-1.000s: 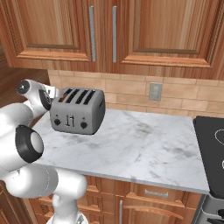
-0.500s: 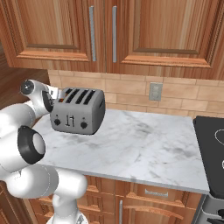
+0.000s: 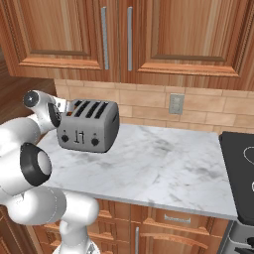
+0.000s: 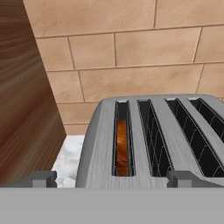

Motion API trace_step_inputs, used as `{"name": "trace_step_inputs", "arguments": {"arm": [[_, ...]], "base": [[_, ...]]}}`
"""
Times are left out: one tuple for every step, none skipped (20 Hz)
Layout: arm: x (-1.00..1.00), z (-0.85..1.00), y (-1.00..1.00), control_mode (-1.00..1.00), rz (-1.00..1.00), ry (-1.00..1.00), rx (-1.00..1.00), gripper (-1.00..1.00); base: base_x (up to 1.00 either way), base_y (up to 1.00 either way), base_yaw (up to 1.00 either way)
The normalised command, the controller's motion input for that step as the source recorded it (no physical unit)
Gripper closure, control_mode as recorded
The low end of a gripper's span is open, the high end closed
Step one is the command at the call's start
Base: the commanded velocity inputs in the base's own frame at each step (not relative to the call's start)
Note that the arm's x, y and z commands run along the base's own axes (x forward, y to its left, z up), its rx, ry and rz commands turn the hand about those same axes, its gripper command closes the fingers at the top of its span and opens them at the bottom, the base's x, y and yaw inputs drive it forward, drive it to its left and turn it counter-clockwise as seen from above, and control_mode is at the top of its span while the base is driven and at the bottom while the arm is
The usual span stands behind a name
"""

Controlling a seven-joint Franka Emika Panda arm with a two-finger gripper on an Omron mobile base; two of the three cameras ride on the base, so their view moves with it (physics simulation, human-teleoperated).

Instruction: Start the toaster. Once the lever pops up, take the bread to the plate on the dining counter.

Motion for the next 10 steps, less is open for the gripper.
{"name": "trace_step_inputs", "arguments": {"arm": [[0.0, 0.0, 0.0, -1.0, 0.0, 0.0, 0.0, -1.0], [0.01, 0.0, 0.0, -1.0, 0.0, 0.0, 0.0, -1.0], [0.0, 0.0, 0.0, -1.0, 0.0, 0.0, 0.0, -1.0], [0.0, 0.0, -0.04, -1.0, 0.0, 0.0, 0.0, -1.0], [0.0, 0.0, -0.06, -1.0, 0.0, 0.0, 0.0, -1.0], [0.0, 0.0, -0.06, -1.0, 0.0, 0.0, 0.0, -1.0], [0.0, 0.0, -0.06, -1.0, 0.0, 0.0, 0.0, -1.0], [0.0, 0.0, -0.06, -1.0, 0.0, 0.0, 0.0, -1.0], [0.0, 0.0, -0.1, -1.0, 0.0, 0.0, 0.0, -1.0], [0.0, 0.0, -0.13, -1.0, 0.0, 0.0, 0.0, -1.0]], "base": [[0.0, 0.0, 0.0], [0.0, 0.0, 0.0], [0.0, 0.0, 0.0], [0.0, 0.0, 0.0], [0.0, 0.0, 0.0], [0.0, 0.0, 0.0], [0.0, 0.0, 0.0], [0.0, 0.0, 0.0], [0.0, 0.0, 0.0], [0.0, 0.0, 0.0]]}}
